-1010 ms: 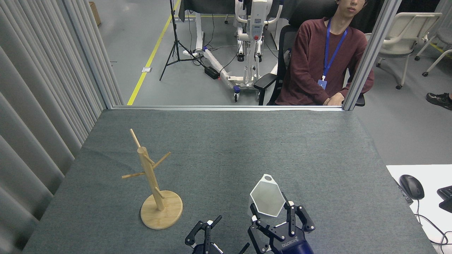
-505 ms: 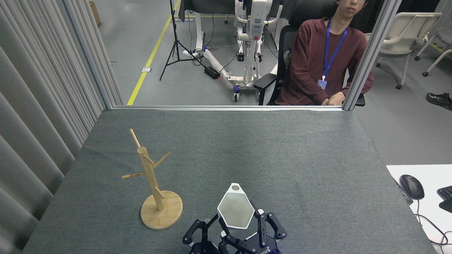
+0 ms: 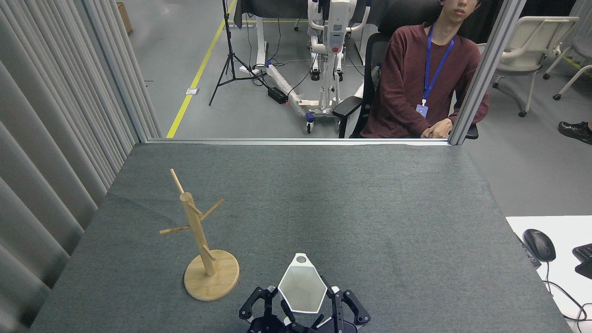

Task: Hang cup on storage rack
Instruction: 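Grasp the cup with the left gripper beside the right gripper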

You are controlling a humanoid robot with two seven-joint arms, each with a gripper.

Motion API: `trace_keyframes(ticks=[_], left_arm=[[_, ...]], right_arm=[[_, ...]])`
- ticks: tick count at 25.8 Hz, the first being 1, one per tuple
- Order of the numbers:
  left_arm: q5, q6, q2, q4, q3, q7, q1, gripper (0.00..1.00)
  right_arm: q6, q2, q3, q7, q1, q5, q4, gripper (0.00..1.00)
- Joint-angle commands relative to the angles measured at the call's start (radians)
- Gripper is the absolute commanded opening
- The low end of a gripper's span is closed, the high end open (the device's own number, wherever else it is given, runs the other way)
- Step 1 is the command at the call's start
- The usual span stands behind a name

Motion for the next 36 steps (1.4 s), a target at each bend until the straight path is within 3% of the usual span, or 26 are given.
trace_keyframes(ticks=[1, 7, 10, 12, 14, 17, 19, 21, 29, 36], left_arm=[[0.0, 0.0, 0.0, -0.001, 0.001, 0.001, -0.001, 1.0], [0.0, 0.0, 0.003, -0.001, 0.004, 0.006, -0.004, 0.99], [0.0, 0.001, 0.006, -0.001, 0.004, 0.009, -0.004, 0.84], [0.0, 0.004, 0.007, -0.003, 0.004, 0.009, -0.004, 0.84], [0.0, 0.015, 0.01, -0.004, 0.004, 0.009, -0.004, 0.74], [0.0, 0.015, 0.014, -0.006, 0.004, 0.01, -0.004, 0.68], [0.0, 0.017, 0.016, -0.007, 0.004, 0.01, -0.004, 0.62], [0.0, 0.017, 0.014, -0.007, 0.004, 0.012, -0.004, 0.63], [0.0, 0.017, 0.014, -0.007, 0.004, 0.01, -0.004, 0.64], [0.0, 0.018, 0.011, -0.006, 0.004, 0.01, -0.006, 0.65]], right_arm=[[0.002, 0.0, 0.023, 0.001, 0.001, 0.016, 0.002, 0.64], [0.007, 0.0, 0.024, 0.001, 0.001, 0.017, 0.005, 0.64], [0.007, 0.0, 0.024, 0.001, 0.001, 0.017, 0.005, 0.64], [0.007, 0.0, 0.029, 0.001, 0.002, 0.017, 0.005, 0.64], [0.008, 0.0, 0.041, 0.001, 0.002, 0.019, 0.005, 0.64], [0.008, 0.0, 0.043, 0.001, 0.002, 0.019, 0.005, 0.65], [0.008, 0.0, 0.043, 0.001, 0.002, 0.019, 0.005, 0.71], [0.027, 0.0, 0.043, 0.0, 0.002, 0.017, 0.005, 1.0], [0.024, 0.0, 0.036, -0.049, 0.002, 0.009, 0.001, 0.99], [0.022, 0.006, 0.03, -0.183, -0.002, 0.003, -0.019, 0.99]])
